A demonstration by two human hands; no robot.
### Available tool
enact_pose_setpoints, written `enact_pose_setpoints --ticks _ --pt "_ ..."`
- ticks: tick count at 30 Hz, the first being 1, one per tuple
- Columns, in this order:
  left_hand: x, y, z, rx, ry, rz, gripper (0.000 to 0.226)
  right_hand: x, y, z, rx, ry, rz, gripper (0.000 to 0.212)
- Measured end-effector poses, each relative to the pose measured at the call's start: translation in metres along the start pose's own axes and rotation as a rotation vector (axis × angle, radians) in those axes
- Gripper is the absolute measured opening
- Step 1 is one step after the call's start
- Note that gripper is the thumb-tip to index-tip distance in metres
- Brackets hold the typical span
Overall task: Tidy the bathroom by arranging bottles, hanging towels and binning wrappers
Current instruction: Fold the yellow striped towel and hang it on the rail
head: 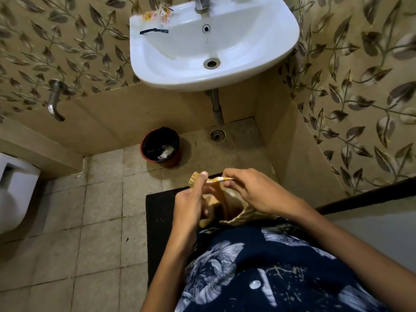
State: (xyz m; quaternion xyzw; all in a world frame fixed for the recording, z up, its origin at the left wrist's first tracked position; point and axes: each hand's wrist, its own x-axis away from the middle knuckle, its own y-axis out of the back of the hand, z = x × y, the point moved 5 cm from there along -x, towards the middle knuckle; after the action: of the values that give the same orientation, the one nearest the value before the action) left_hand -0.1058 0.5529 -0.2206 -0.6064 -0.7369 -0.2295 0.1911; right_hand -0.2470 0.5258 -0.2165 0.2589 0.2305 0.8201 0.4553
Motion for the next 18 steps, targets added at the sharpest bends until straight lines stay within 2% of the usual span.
enact_pose_setpoints --ticks 4,6,8,11,15,18 --pt "0.000 -0.003 0.002 -0.053 0.040 0.052 0.044 -0.002 -0.008 0.011 -0.034 0.103 0.072 0.012" --pt "-0.003 0.001 0.002 -0.013 0.011 0.023 0.040 -0.002 -0.007 0.013 -0.032 0.122 0.071 0.015" --pt "-0.006 0.006 0.000 0.065 -0.050 -0.046 0.041 0.000 -0.002 0.015 -0.024 0.116 0.040 0.027" --pt "-0.004 0.011 -0.007 0.207 -0.169 -0.137 0.043 0.002 0.007 0.009 0.017 0.021 -0.078 0.026" --pt "0.002 0.018 -0.020 0.291 -0.327 -0.203 0.037 0.004 0.015 -0.024 0.111 -0.266 -0.222 0.035" --pt "-0.002 0.018 -0.014 0.303 -0.279 -0.192 0.043 0.004 0.013 -0.028 0.045 -0.270 -0.184 0.022"
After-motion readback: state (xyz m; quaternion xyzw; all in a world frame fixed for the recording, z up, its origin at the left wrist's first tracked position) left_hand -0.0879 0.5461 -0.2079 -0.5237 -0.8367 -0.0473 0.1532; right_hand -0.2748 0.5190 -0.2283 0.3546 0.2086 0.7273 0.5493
